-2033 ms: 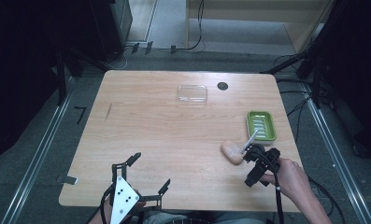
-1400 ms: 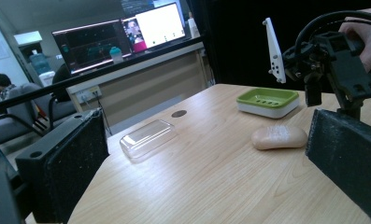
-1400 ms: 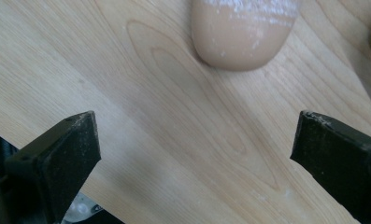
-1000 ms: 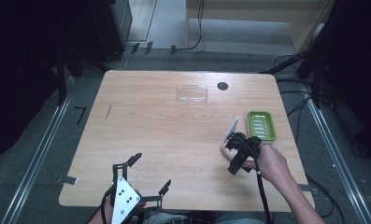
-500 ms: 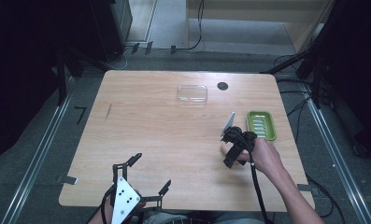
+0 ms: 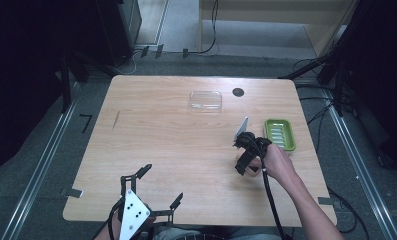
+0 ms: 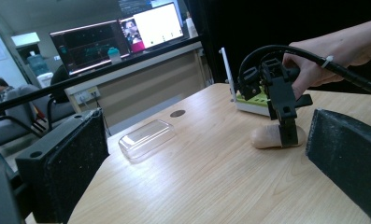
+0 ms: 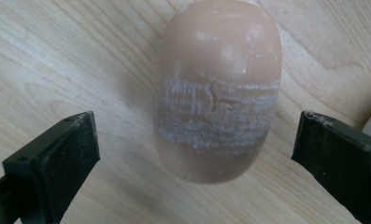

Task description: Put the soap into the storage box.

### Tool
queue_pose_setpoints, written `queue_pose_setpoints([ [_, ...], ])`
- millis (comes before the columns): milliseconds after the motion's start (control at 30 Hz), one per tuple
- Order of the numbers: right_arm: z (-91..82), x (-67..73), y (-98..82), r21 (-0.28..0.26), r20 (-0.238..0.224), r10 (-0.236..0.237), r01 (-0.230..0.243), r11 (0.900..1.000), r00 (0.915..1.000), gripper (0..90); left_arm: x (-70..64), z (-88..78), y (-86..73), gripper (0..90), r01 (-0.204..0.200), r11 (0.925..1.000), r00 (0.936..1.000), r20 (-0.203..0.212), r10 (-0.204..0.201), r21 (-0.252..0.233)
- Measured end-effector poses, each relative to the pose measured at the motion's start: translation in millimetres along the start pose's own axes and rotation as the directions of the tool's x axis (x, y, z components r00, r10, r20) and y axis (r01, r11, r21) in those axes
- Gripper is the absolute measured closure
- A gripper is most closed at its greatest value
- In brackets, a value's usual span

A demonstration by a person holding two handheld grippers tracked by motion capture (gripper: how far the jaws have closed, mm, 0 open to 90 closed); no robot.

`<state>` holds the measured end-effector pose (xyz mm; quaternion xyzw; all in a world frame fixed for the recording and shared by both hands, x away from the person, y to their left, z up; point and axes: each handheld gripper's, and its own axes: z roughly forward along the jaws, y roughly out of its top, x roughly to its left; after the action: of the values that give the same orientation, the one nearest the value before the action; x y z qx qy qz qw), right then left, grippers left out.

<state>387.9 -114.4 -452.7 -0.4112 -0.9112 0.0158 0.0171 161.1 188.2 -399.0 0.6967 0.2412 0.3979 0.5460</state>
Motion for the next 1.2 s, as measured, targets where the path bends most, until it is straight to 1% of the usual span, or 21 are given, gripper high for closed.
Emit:
queue_pose_setpoints([
  [300,11.0,-5.0,8.1,0.015,-0.002,0.025,-0.025,1.000,0.9997,1.5,0.1,-0.1,-0.1,0.0,0.000,1.0000,1.0000,0.000,0.000,0.000],
  [433,12.1,-4.2,9.6,0.015,0.001,0.029,-0.029,0.999,0.9996,7.2,0.1,-0.2,-0.1,0.0,-0.001,1.0000,1.0000,0.000,0.001,0.000],
  [467,12.1,-4.2,9.6,0.015,0.001,0.029,-0.029,0.999,0.9996,7.2,0.1,-0.2,-0.1,0.0,-0.001,1.0000,1.0000,0.000,0.001,0.000],
  [500,12.3,-3.3,9.9,0.012,0.000,0.023,-0.023,1.000,0.9997,12.6,0.2,-0.3,0.0,0.0,-0.001,1.0000,1.0000,-0.001,0.001,0.001],
  [567,12.0,-2.7,10.1,0.013,-0.002,0.023,-0.023,1.000,0.9997,13.3,0.1,-0.2,-0.1,0.0,-0.002,1.0000,1.0000,0.000,0.002,0.000],
  [633,12.5,-1.5,10.5,0.012,0.005,0.022,-0.023,1.000,0.9997,15.1,-0.2,-0.2,0.0,0.0,-0.002,1.0000,1.0000,0.000,0.002,-0.001],
  [833,12.7,-1.7,11.1,0.018,0.022,0.036,-0.036,0.999,0.9991,23.8,-0.1,-0.2,-0.1,0.0,-0.002,1.0000,1.0000,0.000,0.002,-0.001],
  [900,12.9,-2.0,10.9,0.018,0.019,0.037,-0.037,0.999,0.9991,24.3,-0.2,-0.1,-0.1,0.0,-0.002,1.0000,1.0000,0.000,0.002,-0.002],
  [967,13.3,-2.5,10.8,0.019,0.016,0.034,-0.034,0.999,0.9993,26.8,-0.3,0.0,-0.1,0.0,-0.001,1.0000,1.0000,0.000,0.001,-0.002],
  [1100,13.6,-3.3,10.7,0.020,0.021,0.034,-0.034,0.999,0.9992,29.5,-0.5,0.2,-0.1,0.0,-0.002,1.0000,1.0000,0.001,0.002,-0.001],
  [1200,13.1,-4.2,10.4,0.018,0.020,0.042,-0.042,0.999,0.9989,31.9,-0.6,0.1,-0.1,0.0,-0.002,1.0000,1.0000,0.000,0.002,-0.001],
])
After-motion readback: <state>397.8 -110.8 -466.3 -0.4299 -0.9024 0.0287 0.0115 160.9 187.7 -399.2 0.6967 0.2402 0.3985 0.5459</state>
